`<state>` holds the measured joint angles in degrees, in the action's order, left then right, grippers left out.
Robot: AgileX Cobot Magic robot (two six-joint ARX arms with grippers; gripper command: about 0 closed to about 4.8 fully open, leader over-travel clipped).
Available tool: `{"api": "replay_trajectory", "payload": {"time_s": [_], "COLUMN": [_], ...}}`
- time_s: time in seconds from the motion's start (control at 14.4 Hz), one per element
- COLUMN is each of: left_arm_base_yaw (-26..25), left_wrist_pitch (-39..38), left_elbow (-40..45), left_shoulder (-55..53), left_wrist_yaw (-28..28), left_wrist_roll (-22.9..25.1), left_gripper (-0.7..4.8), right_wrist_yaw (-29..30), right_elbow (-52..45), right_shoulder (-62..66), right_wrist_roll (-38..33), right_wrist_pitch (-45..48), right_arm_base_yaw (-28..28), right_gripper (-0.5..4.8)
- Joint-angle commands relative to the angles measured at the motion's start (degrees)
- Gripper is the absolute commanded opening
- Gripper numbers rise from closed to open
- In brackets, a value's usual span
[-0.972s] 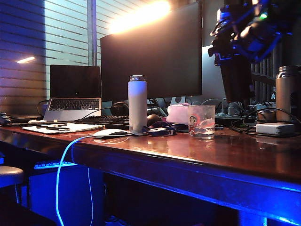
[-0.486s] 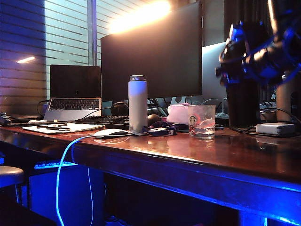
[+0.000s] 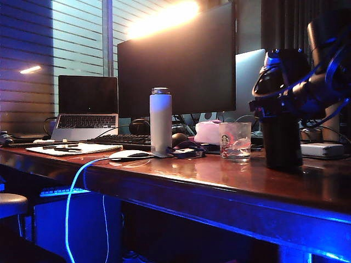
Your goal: Pick up the black thermos, pour a little water from inside into the glass cup, then place the black thermos back on the table.
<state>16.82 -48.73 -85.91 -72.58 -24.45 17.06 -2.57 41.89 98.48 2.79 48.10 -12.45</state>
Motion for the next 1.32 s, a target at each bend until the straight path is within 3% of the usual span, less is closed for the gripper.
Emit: {"api": "replay_trajectory", "payload": {"time_s": [0.07, 0.14, 0.21, 0.49, 1.32], "left_arm_base_yaw": [0.0, 0.0, 0.0, 0.0, 0.0], "left_wrist_pitch": [0.4, 0.4, 0.4, 0.0, 0.0], "left_elbow": [-0.3, -0.3, -0.3, -0.3, -0.3], "left_shoulder": [0.1, 0.1, 0.1, 0.1, 0.1], "left_wrist_yaw": [-0.4, -0.4, -0.4, -0.4, -0.4], "left_wrist_roll": [0.0, 0.0, 0.0, 0.0, 0.0], "left_gripper": [-0.03, -0.03, -0.03, -0.03, -0.03], "right_wrist_yaw": [2.8, 2.7, 2.7, 2.8, 4.0], "right_elbow": [0.1, 0.1, 0.1, 0.1, 0.0], "right_shoulder": [0.9, 0.9, 0.8, -0.4, -21.2], "right_wrist_roll": [-0.2, -0.2, -0.2, -0.2, 1.9], "right_wrist_pitch": [2.2, 3.2, 3.2, 2.3, -15.7], "right_arm_base_yaw": [0.0, 0.0, 0.0, -0.1, -0.1], "right_gripper": [3.03, 4.58, 4.79, 4.79, 4.79]}}
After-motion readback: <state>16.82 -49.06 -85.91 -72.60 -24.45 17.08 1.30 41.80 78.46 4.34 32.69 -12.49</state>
